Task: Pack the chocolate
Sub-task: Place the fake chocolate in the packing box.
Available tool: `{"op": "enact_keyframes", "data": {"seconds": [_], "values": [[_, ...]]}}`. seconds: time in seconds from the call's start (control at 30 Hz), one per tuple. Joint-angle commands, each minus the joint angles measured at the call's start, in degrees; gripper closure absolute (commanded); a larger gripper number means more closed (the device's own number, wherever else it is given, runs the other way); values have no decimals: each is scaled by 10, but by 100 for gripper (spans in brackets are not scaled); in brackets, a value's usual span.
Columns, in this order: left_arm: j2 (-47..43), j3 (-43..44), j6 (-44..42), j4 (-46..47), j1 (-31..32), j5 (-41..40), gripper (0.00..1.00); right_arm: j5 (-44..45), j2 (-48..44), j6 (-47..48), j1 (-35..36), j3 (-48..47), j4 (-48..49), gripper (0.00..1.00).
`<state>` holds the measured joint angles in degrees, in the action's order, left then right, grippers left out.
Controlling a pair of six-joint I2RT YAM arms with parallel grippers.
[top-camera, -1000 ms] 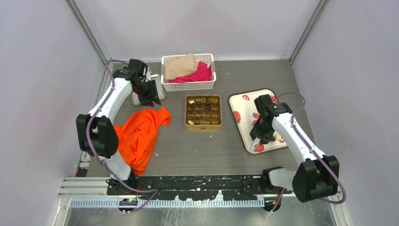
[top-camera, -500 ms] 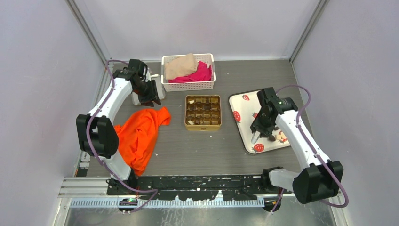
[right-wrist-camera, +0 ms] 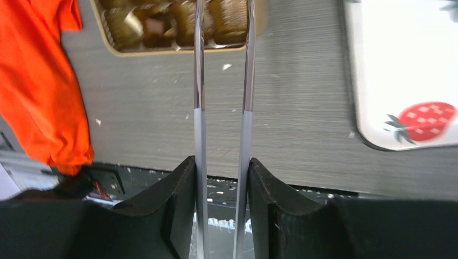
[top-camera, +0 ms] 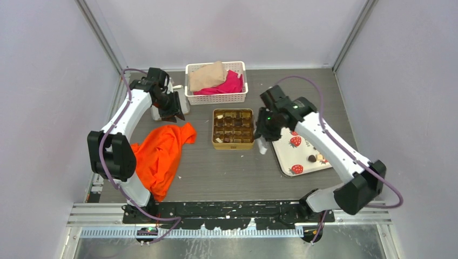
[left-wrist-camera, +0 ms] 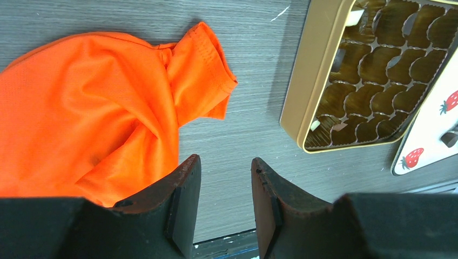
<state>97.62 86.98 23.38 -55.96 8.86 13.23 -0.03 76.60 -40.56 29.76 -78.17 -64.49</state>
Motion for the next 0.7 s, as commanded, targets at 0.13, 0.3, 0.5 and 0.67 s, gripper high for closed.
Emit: {"op": "enact_keyframes", "data": {"seconds": [0.13, 0.3, 0.5, 0.67], "values": [[-15, 5, -5, 14, -5, -7, 60, -42, 74, 20, 69, -38, 60, 99], [-18, 1, -3, 15, -5, -5, 60, -48, 91, 26, 69, -42, 72, 99], [-20, 4, -3, 13, -5, -6, 59, -52, 108, 27, 70, -45, 83, 99], [-22, 3, -5, 11, -5, -6, 59, -57, 120, 25, 73, -41, 96, 93]]}}
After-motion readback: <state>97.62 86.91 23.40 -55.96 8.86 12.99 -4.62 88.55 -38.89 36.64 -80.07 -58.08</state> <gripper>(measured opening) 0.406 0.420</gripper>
